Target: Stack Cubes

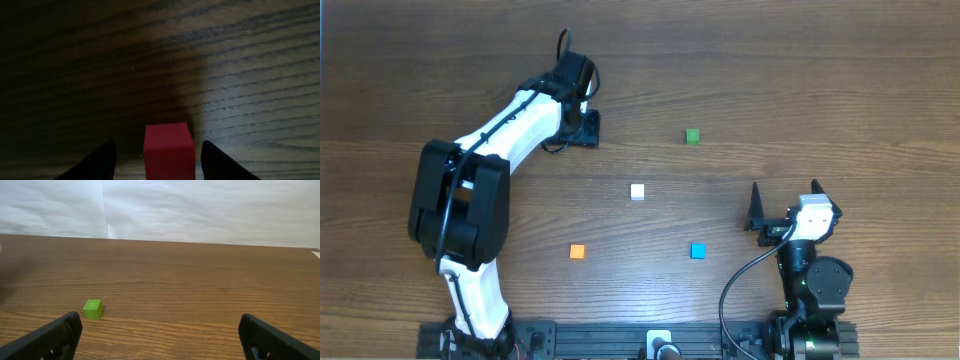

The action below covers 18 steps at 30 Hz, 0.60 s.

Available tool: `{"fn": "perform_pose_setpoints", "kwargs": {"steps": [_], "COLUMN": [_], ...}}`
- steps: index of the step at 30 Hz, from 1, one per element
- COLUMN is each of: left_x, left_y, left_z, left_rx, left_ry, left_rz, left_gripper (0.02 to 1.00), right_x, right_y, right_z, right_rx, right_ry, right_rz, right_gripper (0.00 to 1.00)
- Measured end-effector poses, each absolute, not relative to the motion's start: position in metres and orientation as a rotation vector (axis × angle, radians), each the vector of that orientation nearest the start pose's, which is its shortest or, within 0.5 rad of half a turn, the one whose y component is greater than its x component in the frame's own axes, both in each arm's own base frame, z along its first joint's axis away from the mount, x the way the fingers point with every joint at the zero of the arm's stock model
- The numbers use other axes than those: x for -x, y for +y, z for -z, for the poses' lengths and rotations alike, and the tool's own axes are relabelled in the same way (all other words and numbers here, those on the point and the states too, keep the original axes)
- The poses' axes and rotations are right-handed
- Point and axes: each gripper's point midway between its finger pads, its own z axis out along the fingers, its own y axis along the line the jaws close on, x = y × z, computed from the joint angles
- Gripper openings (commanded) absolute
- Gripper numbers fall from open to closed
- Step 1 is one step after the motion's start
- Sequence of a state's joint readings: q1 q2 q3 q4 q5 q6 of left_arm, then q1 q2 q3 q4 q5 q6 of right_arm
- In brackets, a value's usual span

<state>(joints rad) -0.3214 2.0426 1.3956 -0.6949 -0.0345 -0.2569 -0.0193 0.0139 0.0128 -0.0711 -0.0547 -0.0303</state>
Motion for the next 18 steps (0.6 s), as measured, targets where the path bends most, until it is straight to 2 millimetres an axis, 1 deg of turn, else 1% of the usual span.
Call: {"fn": "perform_pose_setpoints", "kwargs": {"steps": [4, 12, 15, 18], "left_x": [-0.4070, -0.4082, -0.4081, -0.4078], "left_y": [-0.1293, -0.1298, -0.1311, -0.1323], "left_z": [-0.0078, -0.0076, -0.0077, -0.0077], "left_rx": [-0.081, -0.079, -0.077, -0.071], "left_ry": [2.915, 2.910, 2.909, 2.909], "left_rz": [0.046, 0.049, 0.051, 0.052], "left_gripper": [0.430, 0.325, 0.270, 0.187], "right_x": [-0.2462, -0.2462, -0.2462, -0.2462], "right_y": [0.0047, 0.0047, 0.0047, 0.0047], "right_z": [-0.1592, -0.1592, -0.1592, -0.1592], "right_rx": [0.051, 0.051, 0.052, 0.051], "right_ry": [1.642, 1.642, 1.642, 1.642], "right_rz": [-0.007, -0.007, -0.006, -0.007], "right_gripper": [0.993, 0.991, 0.991, 0.991]}}
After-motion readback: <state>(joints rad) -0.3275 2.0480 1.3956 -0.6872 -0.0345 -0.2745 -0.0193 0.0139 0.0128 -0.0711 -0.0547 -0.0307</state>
